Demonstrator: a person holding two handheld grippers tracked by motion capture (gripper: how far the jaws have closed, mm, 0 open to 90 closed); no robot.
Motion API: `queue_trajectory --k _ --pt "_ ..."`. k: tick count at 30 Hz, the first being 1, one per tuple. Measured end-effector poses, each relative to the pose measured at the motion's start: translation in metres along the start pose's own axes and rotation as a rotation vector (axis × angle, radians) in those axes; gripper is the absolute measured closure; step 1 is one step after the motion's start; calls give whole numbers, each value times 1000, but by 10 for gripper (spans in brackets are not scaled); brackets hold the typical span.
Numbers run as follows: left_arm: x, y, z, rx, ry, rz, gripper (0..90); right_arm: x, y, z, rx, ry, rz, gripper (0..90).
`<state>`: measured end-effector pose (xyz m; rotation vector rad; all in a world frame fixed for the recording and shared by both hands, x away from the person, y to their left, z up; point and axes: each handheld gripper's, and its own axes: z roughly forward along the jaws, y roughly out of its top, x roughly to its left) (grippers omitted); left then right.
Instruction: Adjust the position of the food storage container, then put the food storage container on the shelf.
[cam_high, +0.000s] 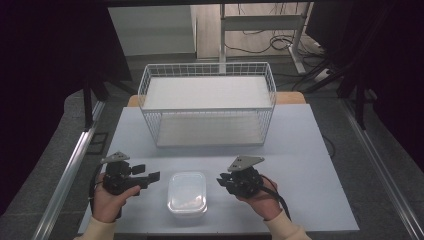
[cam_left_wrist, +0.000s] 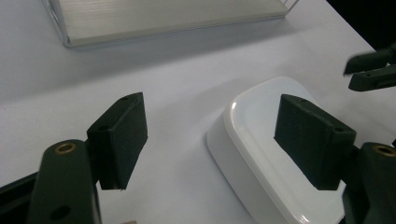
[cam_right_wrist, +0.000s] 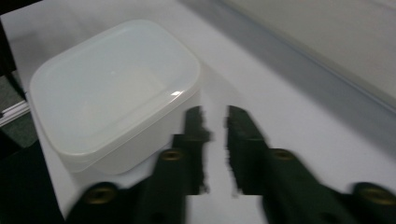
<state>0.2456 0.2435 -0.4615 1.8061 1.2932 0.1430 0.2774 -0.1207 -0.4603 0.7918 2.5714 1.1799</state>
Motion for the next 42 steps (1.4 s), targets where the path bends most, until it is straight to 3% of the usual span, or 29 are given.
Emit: queue_trajectory --k 2,4,6,7,10,16,22,26,33,35,36,42 --pt "-1 0 -1 0 0 -1 249 -1 1 -1 -32 -22 33 447" --pt "0 -2 -2 1 -3 -10 249 -5 2 -3 -77 -6 88 353" --pt "0 -3 -2 1 -6 -18 249 -7 2 -3 -86 2 102 336" --pt "0 -4 -2 2 -9 -24 249 -10 1 -4 -109 15 156 316" --pt "-1 -6 -2 5 -8 -36 248 -11 0 -4 -131 10 196 305" --pt "-6 -10 -3 4 -21 -45 249 -7 -2 -2 -132 -9 195 298" --pt "-6 -22 -1 26 -61 -79 249 -2 -2 9 -73 60 262 261" --pt "-3 -25 0 28 -77 -106 249 2 -1 13 -60 80 287 258" --pt "-3 -35 4 53 -130 -141 274 11 -1 26 -32 125 328 274" --pt "1 -37 8 48 -161 -176 306 13 -2 29 -23 124 326 274" --pt "4 -38 12 44 -200 -205 314 14 -2 30 -21 124 328 276" --pt "6 -39 22 55 -226 -227 329 13 -6 37 -9 137 364 288"
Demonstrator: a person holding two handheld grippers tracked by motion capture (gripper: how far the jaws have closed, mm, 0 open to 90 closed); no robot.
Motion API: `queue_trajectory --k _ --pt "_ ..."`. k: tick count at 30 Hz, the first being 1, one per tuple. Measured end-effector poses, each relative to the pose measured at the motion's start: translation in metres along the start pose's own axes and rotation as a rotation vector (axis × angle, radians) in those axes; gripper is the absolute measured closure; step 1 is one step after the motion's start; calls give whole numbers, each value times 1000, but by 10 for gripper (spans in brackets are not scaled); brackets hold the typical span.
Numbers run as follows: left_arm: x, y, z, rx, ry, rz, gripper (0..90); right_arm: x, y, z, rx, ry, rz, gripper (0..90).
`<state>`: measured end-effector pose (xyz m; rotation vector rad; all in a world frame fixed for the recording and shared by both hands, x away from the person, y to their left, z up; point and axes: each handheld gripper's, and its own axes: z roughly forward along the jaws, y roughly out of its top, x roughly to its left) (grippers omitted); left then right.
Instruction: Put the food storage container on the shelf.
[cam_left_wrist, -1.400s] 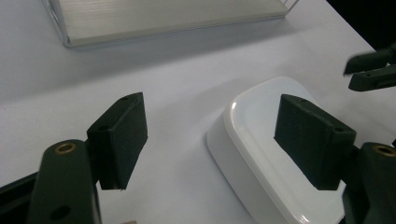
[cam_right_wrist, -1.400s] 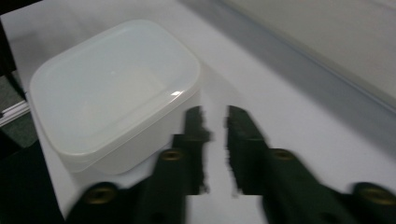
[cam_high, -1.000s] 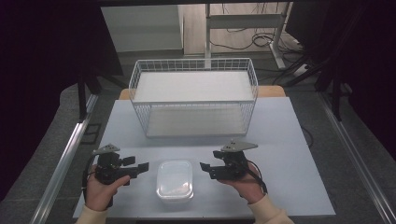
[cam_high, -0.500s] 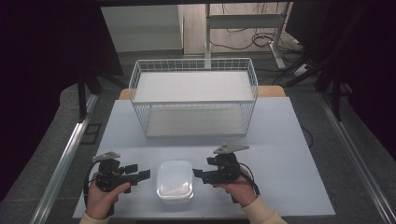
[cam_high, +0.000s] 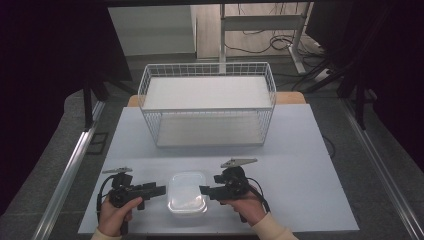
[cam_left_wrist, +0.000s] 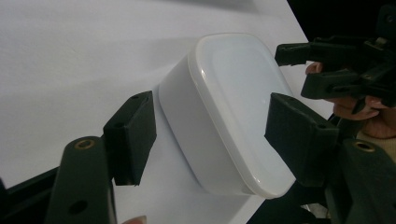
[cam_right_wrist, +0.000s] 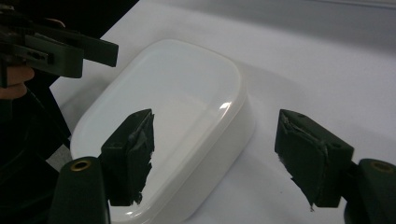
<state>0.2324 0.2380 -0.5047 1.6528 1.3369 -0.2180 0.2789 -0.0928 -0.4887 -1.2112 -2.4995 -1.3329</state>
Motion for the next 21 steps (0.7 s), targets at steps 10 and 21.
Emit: queue_trajectory --k 10,21 --pt "-2 0 20 34 -47 -5 385 -3 -6 9 0 52 94 342" --pt "-2 -3 23 49 -80 -27 583 -4 -12 11 -7 113 187 509"
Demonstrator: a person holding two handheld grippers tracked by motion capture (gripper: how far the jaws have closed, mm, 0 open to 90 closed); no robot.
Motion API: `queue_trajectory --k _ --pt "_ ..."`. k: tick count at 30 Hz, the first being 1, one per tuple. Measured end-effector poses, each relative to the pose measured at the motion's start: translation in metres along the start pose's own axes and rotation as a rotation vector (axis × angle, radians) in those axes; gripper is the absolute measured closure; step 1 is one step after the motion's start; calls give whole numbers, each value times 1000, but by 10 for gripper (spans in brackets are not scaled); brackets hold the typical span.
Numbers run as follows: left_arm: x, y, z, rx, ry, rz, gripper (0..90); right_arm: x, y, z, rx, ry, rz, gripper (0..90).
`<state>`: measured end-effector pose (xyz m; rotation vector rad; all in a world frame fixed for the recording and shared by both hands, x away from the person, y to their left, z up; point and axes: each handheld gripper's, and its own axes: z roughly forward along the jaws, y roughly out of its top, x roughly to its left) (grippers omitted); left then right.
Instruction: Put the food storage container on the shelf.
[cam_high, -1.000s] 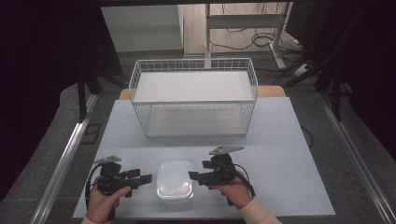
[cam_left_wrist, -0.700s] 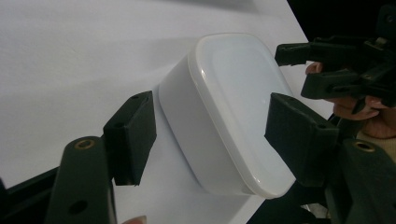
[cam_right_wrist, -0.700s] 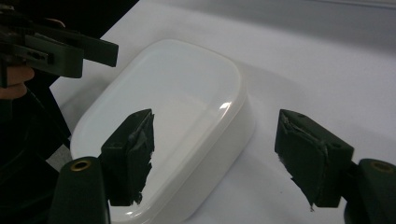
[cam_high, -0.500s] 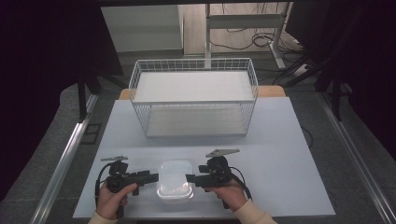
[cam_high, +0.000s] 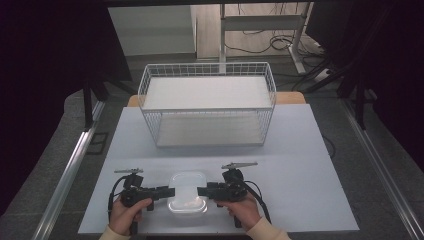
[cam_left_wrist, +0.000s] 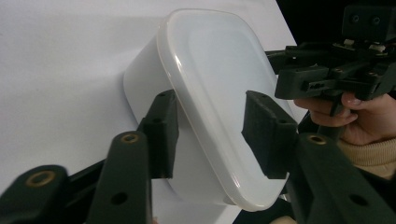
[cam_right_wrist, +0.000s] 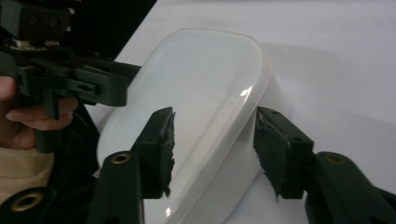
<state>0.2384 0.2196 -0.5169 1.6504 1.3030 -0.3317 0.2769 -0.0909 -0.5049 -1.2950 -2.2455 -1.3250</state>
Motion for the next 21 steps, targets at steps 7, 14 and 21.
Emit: queue_trajectory --k 7,14,21 --pt "-3 -1 -5 -13 14 -13 672 -3 -2 -6 -26 27 80 658" --pt "-10 -1 -14 -46 11 23 731 4 -1 -16 -54 40 60 730" --pt "-15 -1 -18 -76 15 68 779 8 -1 -24 -78 46 39 791"
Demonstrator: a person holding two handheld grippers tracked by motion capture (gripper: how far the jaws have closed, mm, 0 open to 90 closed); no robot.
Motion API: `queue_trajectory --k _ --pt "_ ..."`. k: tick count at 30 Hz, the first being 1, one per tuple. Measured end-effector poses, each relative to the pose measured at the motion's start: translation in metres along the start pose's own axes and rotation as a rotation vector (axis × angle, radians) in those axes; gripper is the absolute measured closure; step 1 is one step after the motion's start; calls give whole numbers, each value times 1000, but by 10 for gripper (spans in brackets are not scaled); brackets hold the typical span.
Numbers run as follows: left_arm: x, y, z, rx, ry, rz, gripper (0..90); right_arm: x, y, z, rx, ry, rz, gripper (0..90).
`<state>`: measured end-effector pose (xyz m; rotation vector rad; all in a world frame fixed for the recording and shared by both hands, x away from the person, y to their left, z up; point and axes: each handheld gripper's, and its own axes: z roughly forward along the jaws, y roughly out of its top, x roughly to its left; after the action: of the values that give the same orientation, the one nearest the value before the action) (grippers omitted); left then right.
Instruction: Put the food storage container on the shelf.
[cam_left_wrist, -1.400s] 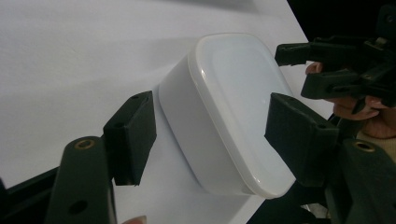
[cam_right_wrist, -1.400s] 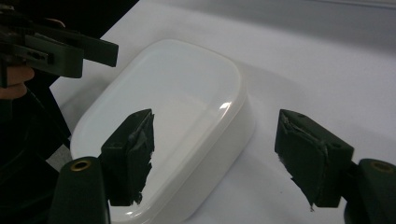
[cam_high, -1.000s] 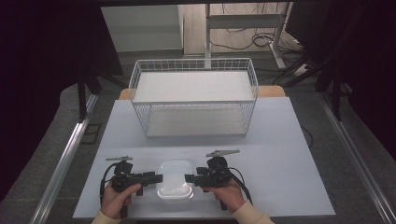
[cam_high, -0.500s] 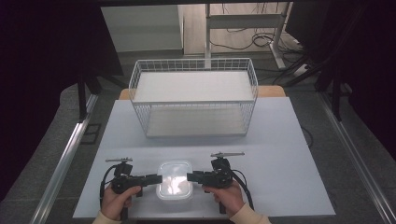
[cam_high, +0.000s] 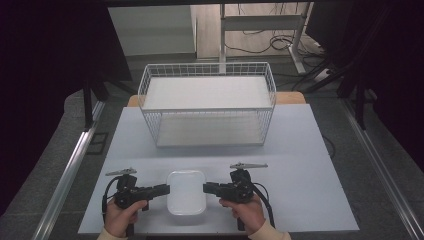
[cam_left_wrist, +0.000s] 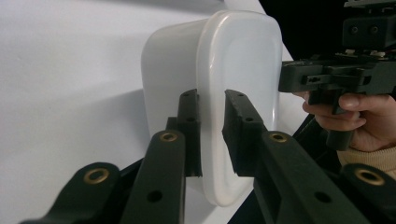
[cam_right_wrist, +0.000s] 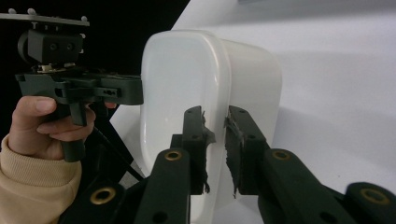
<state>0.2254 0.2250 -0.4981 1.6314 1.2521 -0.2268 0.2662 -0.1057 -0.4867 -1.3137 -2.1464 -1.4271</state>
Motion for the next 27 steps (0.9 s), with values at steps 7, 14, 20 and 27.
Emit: queue_trajectory --k 7,14,20,27 --pt "-2 -1 0 -9 11 12 785 2 1 -2 -7 -5 -28 800" --pt "-9 2 -4 -33 11 52 785 9 4 -8 -30 -10 -87 800" --pt "-16 6 -9 -50 11 81 785 15 8 -13 -48 -4 -125 800" --pt "-30 24 -12 -69 13 126 785 22 20 -25 -84 -3 -165 801"
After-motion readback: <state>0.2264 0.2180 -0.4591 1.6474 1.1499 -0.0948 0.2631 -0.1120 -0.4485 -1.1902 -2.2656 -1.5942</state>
